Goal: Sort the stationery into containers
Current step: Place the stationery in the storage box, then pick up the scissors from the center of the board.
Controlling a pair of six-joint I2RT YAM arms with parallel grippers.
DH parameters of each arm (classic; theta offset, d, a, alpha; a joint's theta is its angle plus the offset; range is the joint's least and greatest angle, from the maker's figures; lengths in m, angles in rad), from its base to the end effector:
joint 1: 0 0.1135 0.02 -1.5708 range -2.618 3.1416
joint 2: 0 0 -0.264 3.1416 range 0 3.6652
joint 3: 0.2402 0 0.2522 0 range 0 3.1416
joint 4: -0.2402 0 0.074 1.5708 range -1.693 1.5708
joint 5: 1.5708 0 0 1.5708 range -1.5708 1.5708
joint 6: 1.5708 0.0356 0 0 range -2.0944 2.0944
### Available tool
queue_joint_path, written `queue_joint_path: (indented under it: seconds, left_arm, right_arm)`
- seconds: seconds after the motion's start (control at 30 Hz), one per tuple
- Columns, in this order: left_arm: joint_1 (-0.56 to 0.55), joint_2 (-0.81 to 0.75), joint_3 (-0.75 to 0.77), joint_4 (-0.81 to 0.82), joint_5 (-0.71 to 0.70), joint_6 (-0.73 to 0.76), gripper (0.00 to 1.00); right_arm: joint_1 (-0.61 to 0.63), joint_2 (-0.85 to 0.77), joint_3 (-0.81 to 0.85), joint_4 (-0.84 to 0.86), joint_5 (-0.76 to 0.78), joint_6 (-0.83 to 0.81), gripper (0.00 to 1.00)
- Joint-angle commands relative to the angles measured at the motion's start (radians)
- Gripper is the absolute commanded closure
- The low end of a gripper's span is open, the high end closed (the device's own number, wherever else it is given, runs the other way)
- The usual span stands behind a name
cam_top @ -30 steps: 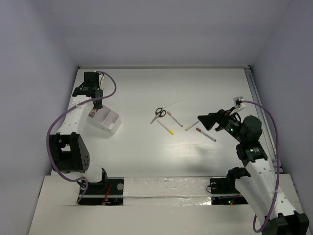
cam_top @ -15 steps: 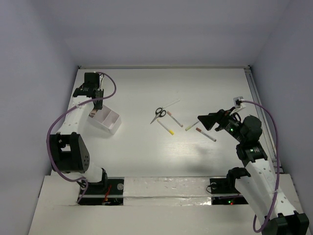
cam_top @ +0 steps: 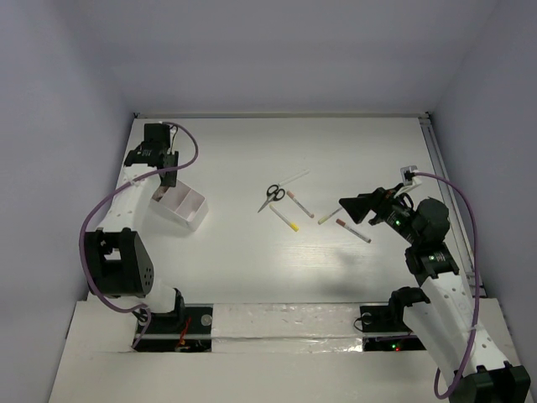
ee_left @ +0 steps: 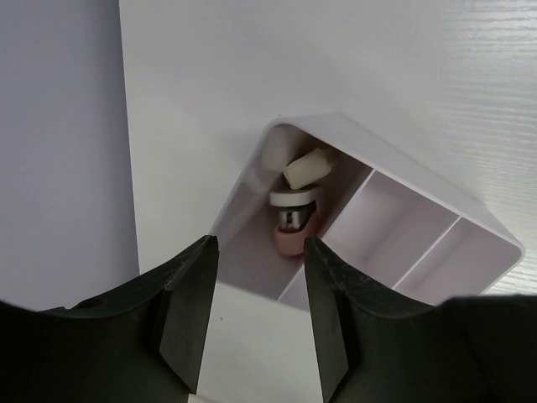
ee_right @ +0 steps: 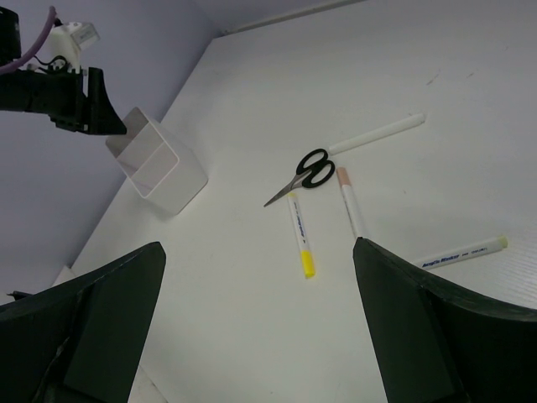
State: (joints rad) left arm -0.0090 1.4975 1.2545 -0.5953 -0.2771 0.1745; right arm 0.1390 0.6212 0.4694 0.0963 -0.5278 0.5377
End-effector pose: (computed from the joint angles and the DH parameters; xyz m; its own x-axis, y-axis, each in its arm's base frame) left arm 0.3253 0.0068 0.2956 -0.7624 0.1739 -0.6233 -0.0425 0.9477 0.3164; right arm 0.1571 0.0401 0.2836 -0.3635 0.3959 -0.8433 -0.5024 0.6789 0.5354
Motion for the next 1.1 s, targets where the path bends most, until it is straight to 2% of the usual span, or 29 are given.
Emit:
queue_joint_path:
  seconds: [0.0, 0.07, 0.17, 0.2, 0.27, 0.33, 0.47, 0.53, 0.67, 0.8, 0.97, 1.07]
  left_arm:
    - [0.007, -0.054, 0.08, -0.001, -0.007, -0.012, 0.57]
    - [-0.015, -0.062, 0.112, -0.003, 0.001, -0.018, 0.55]
    - [-0.072, -0.101, 0.158, 0.018, -0.016, -0.024, 0.46]
    - [-0.125, -0.114, 0.167, 0.025, -0.022, -0.029, 0.41]
    - [-0.193, -0.151, 0.183, 0.046, -0.043, -0.046, 0.37]
    - [-0.322, -0.175, 0.189, 0.064, -0.057, -0.07, 0.33]
    - [-0.535, -0.181, 0.137, 0.13, -0.037, -0.202, 0.22]
    - [-0.65, -0.152, 0.083, 0.199, -0.019, -0.276, 0.17]
    - [-0.781, -0.056, 0.016, 0.343, -0.014, -0.378, 0.13]
    - [-0.848, 0.087, 0.032, 0.436, -0.06, -0.414, 0.12]
    - [-0.859, 0.243, 0.088, 0.462, -0.097, -0.403, 0.13]
    - [-0.85, 0.276, 0.051, 0.523, -0.1, -0.394, 0.19]
  right_arm:
    - [0.005, -0.008, 0.017, 0.026, -0.008, -0.018, 0.0]
    - [0.005, -0.009, 0.017, 0.026, -0.008, -0.018, 0.0]
    - [0.005, -0.008, 0.015, 0.028, -0.009, -0.016, 0.0]
    - [0.005, -0.006, 0.015, 0.031, -0.011, -0.016, 0.0]
    - [0.005, -0.003, 0.014, 0.033, -0.014, -0.015, 0.0]
    - [0.005, -0.003, 0.014, 0.034, -0.017, -0.013, 0.0]
    - [0.005, 0.003, 0.015, 0.033, -0.015, -0.013, 0.0]
    - [0.005, 0.005, 0.015, 0.031, -0.012, -0.013, 0.0]
    - [0.005, 0.008, 0.017, 0.026, -0.003, -0.016, 0.0]
    - [0.005, 0.009, 0.017, 0.026, -0.001, -0.018, 0.0]
    - [0.005, 0.017, 0.017, 0.026, 0.005, -0.022, 0.0]
    - [0.005, 0.02, 0.018, 0.022, 0.011, -0.024, 0.0]
